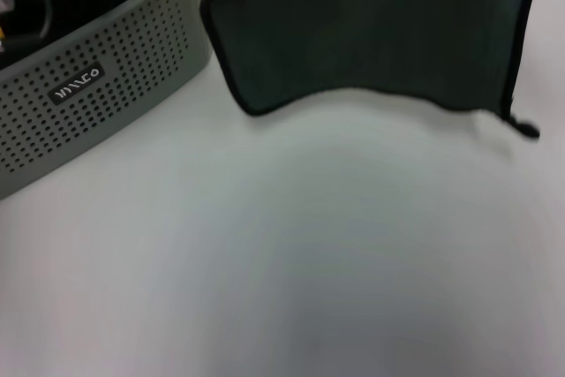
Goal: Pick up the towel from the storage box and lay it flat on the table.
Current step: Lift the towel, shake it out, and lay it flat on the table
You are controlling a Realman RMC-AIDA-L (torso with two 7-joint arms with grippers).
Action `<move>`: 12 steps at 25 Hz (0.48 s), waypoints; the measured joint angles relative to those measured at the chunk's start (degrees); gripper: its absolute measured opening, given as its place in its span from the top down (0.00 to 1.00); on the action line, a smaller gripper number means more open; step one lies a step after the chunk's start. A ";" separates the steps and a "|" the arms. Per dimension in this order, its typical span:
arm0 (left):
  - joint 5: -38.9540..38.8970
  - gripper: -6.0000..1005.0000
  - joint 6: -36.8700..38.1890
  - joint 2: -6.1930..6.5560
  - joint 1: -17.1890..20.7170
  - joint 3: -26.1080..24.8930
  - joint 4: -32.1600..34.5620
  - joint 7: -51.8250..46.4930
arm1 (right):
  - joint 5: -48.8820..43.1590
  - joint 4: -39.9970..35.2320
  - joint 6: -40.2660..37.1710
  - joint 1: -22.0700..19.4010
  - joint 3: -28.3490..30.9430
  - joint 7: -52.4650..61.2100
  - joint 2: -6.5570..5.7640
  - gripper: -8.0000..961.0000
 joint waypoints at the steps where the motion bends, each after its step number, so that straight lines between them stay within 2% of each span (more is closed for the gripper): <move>1: 0.04 0.98 -0.01 0.01 -0.32 0.01 -0.08 0.00 | 0.20 1.49 -1.55 0.62 0.49 0.20 -0.34 0.92; 4: 1.13 0.98 0.19 0.09 -0.63 0.32 -0.30 0.01 | 0.21 4.98 -5.53 0.91 0.97 0.64 -0.41 0.92; 9: 1.56 0.98 4.46 0.90 2.97 0.29 -0.47 1.40 | -2.07 4.69 -10.30 -3.10 0.66 -0.69 2.26 0.91; 12: 1.42 0.98 6.02 1.26 4.42 0.17 -0.50 2.05 | -2.28 3.34 -9.32 -4.36 1.37 -1.81 2.63 0.91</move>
